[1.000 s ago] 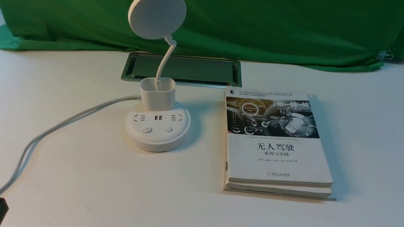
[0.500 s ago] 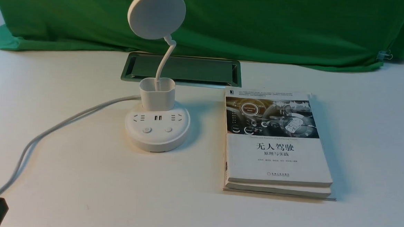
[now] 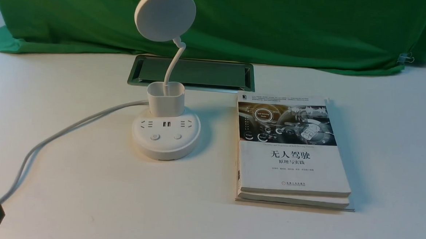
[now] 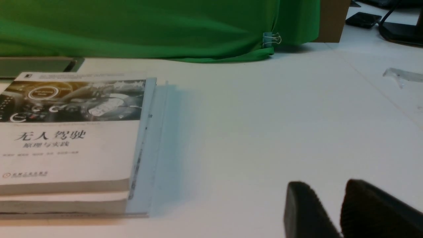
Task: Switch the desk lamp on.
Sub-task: Use the left arm to press the button switch on the lamp holder
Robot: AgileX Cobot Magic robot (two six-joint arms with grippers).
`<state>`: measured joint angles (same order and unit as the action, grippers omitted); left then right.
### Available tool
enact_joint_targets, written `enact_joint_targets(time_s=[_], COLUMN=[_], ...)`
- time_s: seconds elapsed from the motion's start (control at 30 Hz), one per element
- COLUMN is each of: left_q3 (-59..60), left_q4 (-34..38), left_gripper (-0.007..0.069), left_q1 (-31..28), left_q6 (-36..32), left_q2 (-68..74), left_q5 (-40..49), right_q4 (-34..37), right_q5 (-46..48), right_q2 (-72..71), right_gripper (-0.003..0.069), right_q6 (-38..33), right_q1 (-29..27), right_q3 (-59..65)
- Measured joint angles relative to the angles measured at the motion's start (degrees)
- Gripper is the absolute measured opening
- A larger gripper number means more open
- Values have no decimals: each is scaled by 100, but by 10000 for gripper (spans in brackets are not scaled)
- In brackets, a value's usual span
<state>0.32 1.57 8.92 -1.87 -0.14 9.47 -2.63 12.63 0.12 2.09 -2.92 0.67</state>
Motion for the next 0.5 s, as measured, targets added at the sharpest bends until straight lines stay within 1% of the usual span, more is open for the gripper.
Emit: enact_joint_targets(time_s=[0.03,0.1,0.13,0.17,0.2,0.23,0.27,0.3,0.33,0.37,0.4,0.43,0.5], left_q3=[0,0,0,0,0,0,0,0,0,0,0,0,0], left_q4=[-18,-40,-39,-41,-47,-46,-59,-59,-60,-73,-84,-119,-157], left_gripper=[1,1,1,1,1,1,1,1,1,1,1,1,1], left_q1=[0,0,0,0,0,0,0,0,0,0,0,0,0], left_q6=[-6,-36,-37,-58,-59,-64,-75,-81,-82,-78,-46,153,393], left_q2=[0,0,0,0,0,0,0,0,0,0,0,0,0], left_q5=[-209,-947,-1012,-1739,-2118,-2866,-3316,-3403,-3742,-4229,-4458,-5015,-5546], right_q4=[0,0,0,0,0,0,0,0,0,0,0,0,0], right_q5=[0,0,0,0,0,0,0,0,0,0,0,0,0], right_q2=[0,0,0,0,0,0,0,0,0,0,0,0,0], right_gripper=[239,239,239,239,239,239,239,239,239,239,239,239,239], right_q6=[0,0,0,0,0,0,0,0,0,0,0,0,0], right_q1=[0,0,0,0,0,0,0,0,0,0,0,0,0], right_q3=[0,0,0,0,0,0,0,0,0,0,0,0,0])
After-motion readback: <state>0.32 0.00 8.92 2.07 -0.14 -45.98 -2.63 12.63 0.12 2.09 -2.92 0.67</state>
